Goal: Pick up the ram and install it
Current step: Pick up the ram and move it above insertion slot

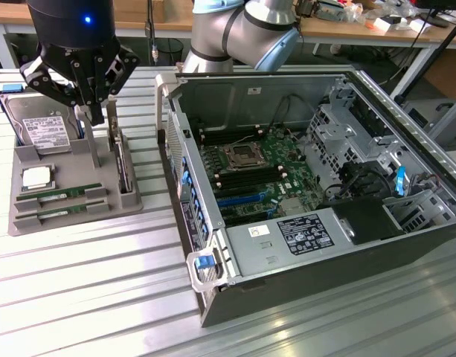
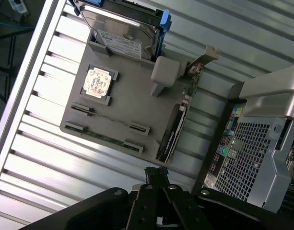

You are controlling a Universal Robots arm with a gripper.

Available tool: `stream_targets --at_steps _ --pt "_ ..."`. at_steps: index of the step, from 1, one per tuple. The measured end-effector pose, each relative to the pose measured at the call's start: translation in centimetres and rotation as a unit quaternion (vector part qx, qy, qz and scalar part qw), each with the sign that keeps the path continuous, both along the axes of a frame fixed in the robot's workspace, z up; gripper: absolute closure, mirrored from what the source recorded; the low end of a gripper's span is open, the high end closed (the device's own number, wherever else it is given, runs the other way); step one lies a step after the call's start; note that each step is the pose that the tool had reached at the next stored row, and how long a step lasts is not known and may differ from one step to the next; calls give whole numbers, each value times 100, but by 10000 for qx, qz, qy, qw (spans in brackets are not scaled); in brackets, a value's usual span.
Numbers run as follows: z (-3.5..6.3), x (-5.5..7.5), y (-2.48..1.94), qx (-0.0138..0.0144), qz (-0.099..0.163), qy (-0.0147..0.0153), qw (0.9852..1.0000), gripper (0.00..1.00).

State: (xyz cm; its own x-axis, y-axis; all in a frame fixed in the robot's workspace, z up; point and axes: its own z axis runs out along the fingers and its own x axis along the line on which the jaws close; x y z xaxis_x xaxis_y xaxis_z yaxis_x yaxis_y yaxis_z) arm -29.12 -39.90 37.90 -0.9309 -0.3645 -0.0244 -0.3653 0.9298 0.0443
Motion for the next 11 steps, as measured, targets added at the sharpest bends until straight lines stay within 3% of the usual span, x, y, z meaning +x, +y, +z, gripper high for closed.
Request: stream_targets --at_steps 11 --pt "-1 0 0 0 266 0 9996 89"
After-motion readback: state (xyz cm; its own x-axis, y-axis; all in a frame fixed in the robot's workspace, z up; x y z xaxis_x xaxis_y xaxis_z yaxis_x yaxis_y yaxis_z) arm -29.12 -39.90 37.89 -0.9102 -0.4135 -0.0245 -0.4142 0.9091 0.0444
